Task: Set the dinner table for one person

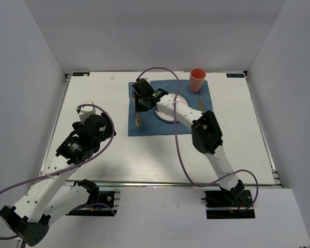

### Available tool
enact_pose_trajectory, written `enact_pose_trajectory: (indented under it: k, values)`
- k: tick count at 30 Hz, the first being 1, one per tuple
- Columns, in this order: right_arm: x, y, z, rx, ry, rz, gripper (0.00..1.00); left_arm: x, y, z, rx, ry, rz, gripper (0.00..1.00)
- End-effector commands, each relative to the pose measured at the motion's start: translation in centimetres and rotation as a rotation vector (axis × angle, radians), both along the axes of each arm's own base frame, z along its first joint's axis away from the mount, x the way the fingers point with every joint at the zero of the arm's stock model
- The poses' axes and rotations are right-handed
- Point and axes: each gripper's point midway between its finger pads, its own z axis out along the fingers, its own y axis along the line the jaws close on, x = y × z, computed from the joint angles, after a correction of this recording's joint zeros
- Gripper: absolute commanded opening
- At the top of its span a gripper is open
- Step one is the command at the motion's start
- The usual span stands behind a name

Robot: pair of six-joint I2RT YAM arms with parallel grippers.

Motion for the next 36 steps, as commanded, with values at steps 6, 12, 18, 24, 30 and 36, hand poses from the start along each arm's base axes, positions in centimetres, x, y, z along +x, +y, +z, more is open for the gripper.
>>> enact_pose_trajectory:
  k: [6, 12, 18, 24, 30, 36]
  values:
    - [0.2, -1.2, -4.8, -0.135, 0.075, -0.104, 0.0, 0.5, 0.0, -0.4, 0.023, 0.023, 0.019, 0.98]
    - [-0.3, -2.5, -6.2, -0.196, 0.079, -0.134, 0.0, 0.6, -0.3, -0.5, 0.021, 0.028, -0.001, 0.98]
    - [0.2, -3.4, -6.0, -0.197, 0.073, -0.177, 0.0, 0.6, -0.4, -0.6, 0.02, 0.03, -0.009, 0.98]
    - [0.6, -3.2, -7.2, -0.193, 0.113, -0.171, 0.0, 0.6, -0.5, -0.6, 0.017, 0.031, -0.014, 0.98]
    - [0.3, -2.8, -8.1, -0.165, 0.145, -0.175, 0.0, 0.6, -0.6, -0.6, 0.016, 0.03, -0.022, 0.98]
    - [-0.1, -2.6, -8.7, -0.164, 0.163, -0.167, 0.0, 0.6, -0.6, -0.5, 0.013, 0.025, -0.026, 0.98]
